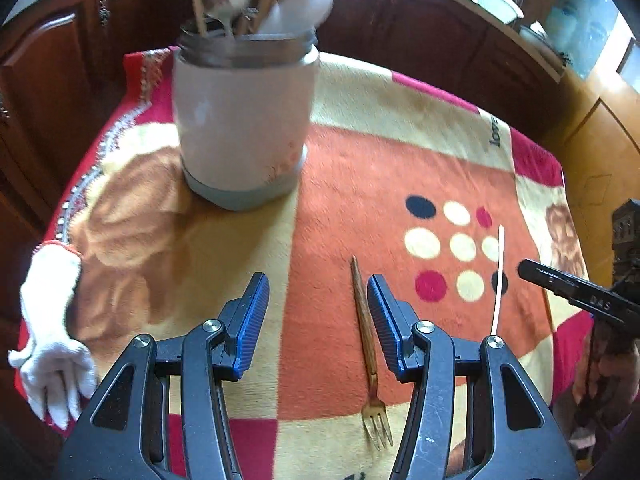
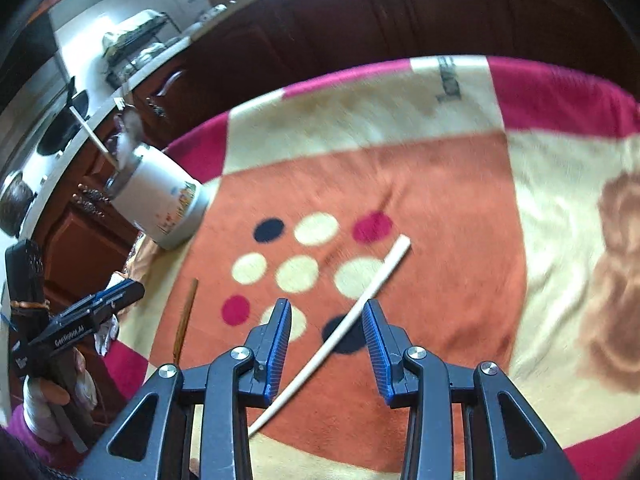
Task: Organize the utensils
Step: 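Close the left gripper on the wooden-handled fork while the right grasps the white chopstick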
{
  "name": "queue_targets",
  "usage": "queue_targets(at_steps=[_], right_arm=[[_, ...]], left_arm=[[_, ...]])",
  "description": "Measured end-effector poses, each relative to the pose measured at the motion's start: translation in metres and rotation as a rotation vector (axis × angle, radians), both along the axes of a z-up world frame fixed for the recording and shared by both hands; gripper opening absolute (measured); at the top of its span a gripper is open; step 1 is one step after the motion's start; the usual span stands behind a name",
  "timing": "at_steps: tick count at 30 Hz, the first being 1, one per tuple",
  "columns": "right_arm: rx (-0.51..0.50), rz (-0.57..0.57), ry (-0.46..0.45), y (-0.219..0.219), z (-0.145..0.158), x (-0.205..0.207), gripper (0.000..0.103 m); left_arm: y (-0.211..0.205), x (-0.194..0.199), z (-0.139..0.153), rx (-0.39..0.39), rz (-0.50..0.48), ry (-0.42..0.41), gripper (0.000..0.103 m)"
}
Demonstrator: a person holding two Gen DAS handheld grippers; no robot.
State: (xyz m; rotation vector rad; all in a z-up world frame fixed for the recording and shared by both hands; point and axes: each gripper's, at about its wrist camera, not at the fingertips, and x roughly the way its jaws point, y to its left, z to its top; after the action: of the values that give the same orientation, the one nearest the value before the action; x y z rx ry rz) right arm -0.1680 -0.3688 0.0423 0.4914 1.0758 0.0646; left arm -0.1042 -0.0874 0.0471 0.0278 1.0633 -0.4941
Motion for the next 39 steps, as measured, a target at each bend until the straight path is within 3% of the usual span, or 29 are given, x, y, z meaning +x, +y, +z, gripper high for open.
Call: queue_targets(at_steps=[7, 13, 17, 26, 28, 30, 32, 35, 39], right_arm=[[-0.027, -0.011, 0.037, 0.002, -0.022, 0.018, 0.031], [-0.093, 0.061, 0.004, 0.020, -0.023, 0.037, 0.013], [-0.078, 0.096, -0.001, 0.022, -0.022, 0.040, 0.013], [-0.053, 0.043, 0.047, 0.008, -0.028, 0.065, 0.013], [-0.060, 0.037, 0.033, 0.010, -0.028, 0.070, 0.013], [-0.083, 0.051, 0.019, 0.015, -0.028, 0.073, 0.011], [-0.119, 0.076, 0.007, 0.022, -0.026, 0.074, 0.011], [-0.080, 0.069, -0.020, 0.020, -0.018, 0.068, 0.006], [-0.057, 0.071, -0.096, 0.019, 0.006, 0.055, 0.004]], left_arm=[[-0.014, 0.006, -0.015, 0.030, -0.027, 0.039, 0.051], [-0.028, 0.011, -0.025, 0.056, -0.046, 0.054, 0.051], [-0.038, 0.014, -0.031, 0.075, -0.071, 0.066, 0.051], [-0.055, 0.017, -0.033, 0.124, -0.127, 0.050, 0.050], [-0.059, 0.015, -0.033, 0.145, -0.141, 0.030, 0.038], [-0.062, 0.014, -0.033, 0.158, -0.151, 0.010, 0.012], [-0.058, 0.016, -0.034, 0.130, -0.144, 0.026, 0.007], [-0.047, 0.016, -0.030, 0.059, -0.128, 0.063, 0.006], [-0.036, 0.013, -0.015, 0.005, -0.109, 0.051, 0.005]])
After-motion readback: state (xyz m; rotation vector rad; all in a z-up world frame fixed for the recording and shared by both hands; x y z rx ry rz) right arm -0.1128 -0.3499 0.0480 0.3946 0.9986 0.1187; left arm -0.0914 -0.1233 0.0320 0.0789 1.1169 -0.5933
